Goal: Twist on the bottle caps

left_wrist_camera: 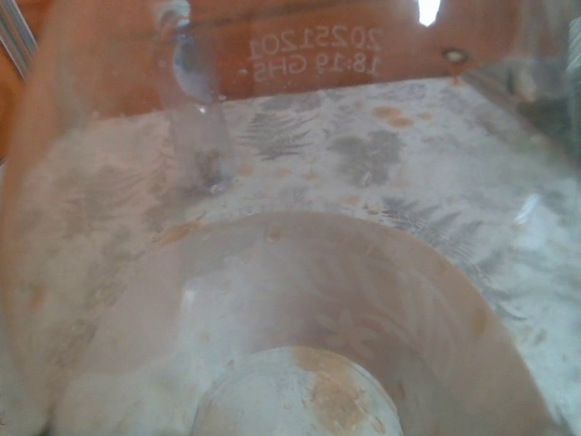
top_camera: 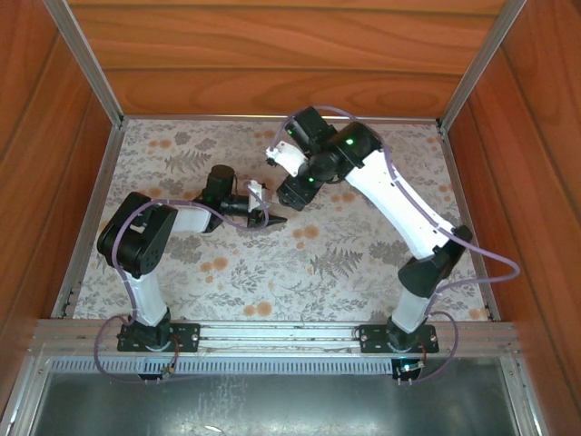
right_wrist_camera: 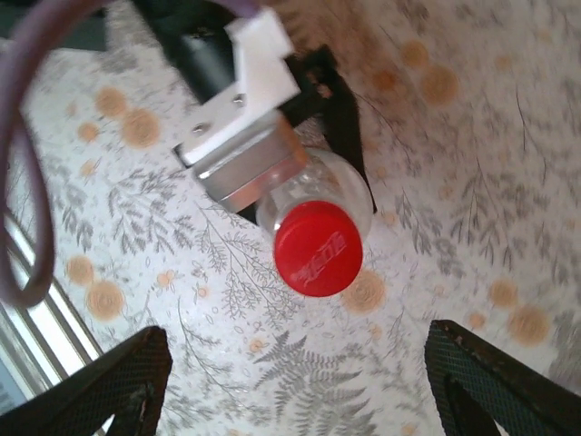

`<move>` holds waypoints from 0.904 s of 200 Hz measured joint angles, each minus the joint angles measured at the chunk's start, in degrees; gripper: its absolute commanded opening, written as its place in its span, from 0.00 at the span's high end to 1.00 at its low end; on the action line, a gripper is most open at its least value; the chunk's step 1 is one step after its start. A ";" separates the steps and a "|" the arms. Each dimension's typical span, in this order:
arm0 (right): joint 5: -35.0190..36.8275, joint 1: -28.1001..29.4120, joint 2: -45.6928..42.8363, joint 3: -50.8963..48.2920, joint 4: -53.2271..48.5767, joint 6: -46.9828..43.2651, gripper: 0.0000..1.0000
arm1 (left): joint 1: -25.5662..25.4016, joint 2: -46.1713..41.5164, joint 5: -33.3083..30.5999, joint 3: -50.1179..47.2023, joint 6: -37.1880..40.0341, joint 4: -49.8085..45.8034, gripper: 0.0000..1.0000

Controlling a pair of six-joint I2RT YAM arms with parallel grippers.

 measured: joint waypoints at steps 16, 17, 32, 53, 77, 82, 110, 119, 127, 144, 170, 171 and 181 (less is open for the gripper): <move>-1.53 -0.39 -2.60 -3.23 1.27 -8.13 0.26 | -0.20 -0.24 -0.22 0.07 0.87 -0.79 0.44; -1.64 -0.42 -2.75 -3.48 1.29 -8.72 0.26 | -0.22 -0.26 -0.24 0.07 0.92 -0.85 0.44; -2.32 -0.61 -2.99 -4.13 1.33 -14.78 0.30 | -0.39 -0.39 -0.48 0.39 1.49 -1.79 0.44; -3.39 -0.81 -1.16 -2.84 1.20 -20.31 0.33 | -0.52 -0.57 -0.61 0.57 2.34 -2.75 0.44; -4.17 -1.62 2.38 0.66 0.61 -23.30 0.36 | -0.59 -0.79 -0.66 0.61 3.21 -3.41 0.44; -4.28 -1.84 2.97 1.03 0.55 -23.74 0.37 | -0.61 -0.83 -0.70 0.61 3.39 -3.58 0.44; -4.59 -2.60 4.70 1.49 -0.42 -24.85 0.43 | -0.68 -0.87 -0.72 0.83 3.85 -4.31 0.44; -4.72 -2.91 5.01 1.73 -0.94 -24.98 0.45 | -0.68 -0.87 -0.72 0.87 3.96 -4.46 0.44; -4.83 -2.97 5.31 2.16 -1.31 -25.11 0.46 | -0.68 -0.87 -0.70 0.92 4.02 -4.55 0.44; -4.96 -3.23 6.25 3.43 -2.08 -25.27 0.49 | -0.68 -0.87 -0.68 1.01 4.20 -4.76 0.44; -5.09 -3.26 7.52 4.00 -2.47 -25.42 0.52 | -0.68 -0.87 -0.70 1.14 4.24 -5.07 0.44; -5.09 -3.26 7.56 4.00 -2.47 -25.42 0.53 | -0.68 -0.87 -0.70 1.14 4.24 -5.07 0.44; -5.20 -3.26 7.98 4.04 -2.71 -25.44 0.54 | -0.68 -0.87 -0.70 1.14 4.28 -5.11 0.44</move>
